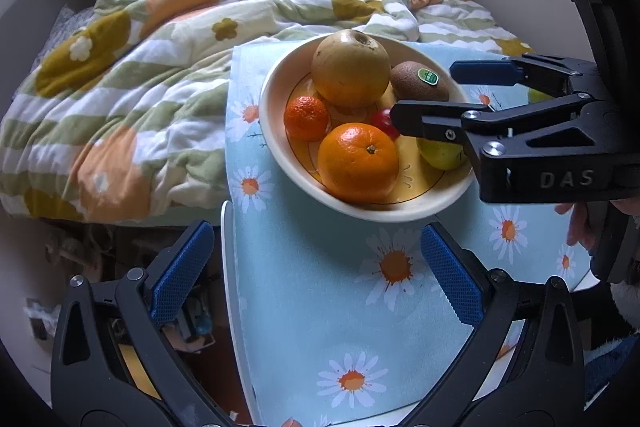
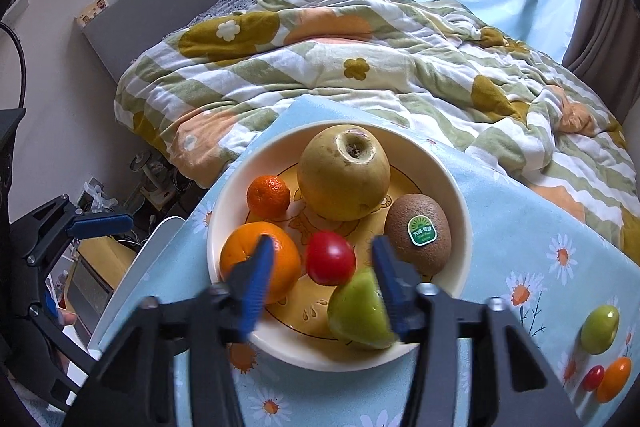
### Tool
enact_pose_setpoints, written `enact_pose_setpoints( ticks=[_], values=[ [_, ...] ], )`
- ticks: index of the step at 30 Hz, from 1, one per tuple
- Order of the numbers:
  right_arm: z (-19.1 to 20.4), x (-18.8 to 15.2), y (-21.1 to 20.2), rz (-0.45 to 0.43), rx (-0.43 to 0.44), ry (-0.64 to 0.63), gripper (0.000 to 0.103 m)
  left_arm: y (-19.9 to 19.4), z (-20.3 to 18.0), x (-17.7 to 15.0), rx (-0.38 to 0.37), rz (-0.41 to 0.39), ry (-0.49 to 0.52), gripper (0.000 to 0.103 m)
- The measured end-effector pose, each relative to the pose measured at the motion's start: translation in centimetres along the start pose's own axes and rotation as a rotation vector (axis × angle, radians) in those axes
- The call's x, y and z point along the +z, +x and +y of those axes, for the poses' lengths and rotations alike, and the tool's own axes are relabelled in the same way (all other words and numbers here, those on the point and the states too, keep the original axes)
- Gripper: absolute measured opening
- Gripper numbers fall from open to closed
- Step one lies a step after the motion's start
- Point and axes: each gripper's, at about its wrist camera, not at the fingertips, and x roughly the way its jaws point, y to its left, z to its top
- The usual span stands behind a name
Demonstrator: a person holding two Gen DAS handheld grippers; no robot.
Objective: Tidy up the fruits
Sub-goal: 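Lower the red tomato into the bowl and open the right tool, then withdraw both tools from the bowl toward the remaining fruits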
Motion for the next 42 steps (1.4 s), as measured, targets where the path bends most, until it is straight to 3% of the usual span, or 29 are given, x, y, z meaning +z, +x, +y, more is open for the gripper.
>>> enact_pose_setpoints(
  ticks=[1,5,8,19,26,35,42],
  values=[
    [0.1,0.0,-0.2,-0.011,0.0,0.0,0.088,-0.1,0.0,0.0,0.0,0.0,0.0,0.103],
    [-0.1,0.0,-0.6,-0.033,-0.017,0.019,0.089,-0.2,0.0,-0.2,-0.006,-0.004,-0.006,0.103],
    [-0.4,-0.1,-1.3,-0.043,-0.026,0.041,0.102,-0.7,0.1,-0.2,-0.007,-0.009,-0.003,0.103],
    [-1.3,-0.9,-6.3,-0.095,-0.059,0.132,0.102,-4.6,-0.9,0.8,-0.005,-0.068,0.044,0.103],
    [-3.1,-2.4,-10.7,-0.123,-0.132,0.262,0.102,-6.6,-2.4,2.0,-0.061,-0.108,0.092,0.103],
    [-7.1,-5.7,-16.4,-0.167,-0.257,0.385,0.102,-7.3,-6.6,4.7,-0.128,-0.149,0.203,0.103],
    [-11.1,-8.7,-20.1,-0.202,-0.337,0.388,0.102,-6.8,-11.7,5.6,-0.144,-0.166,0.229,0.103]
  ],
)
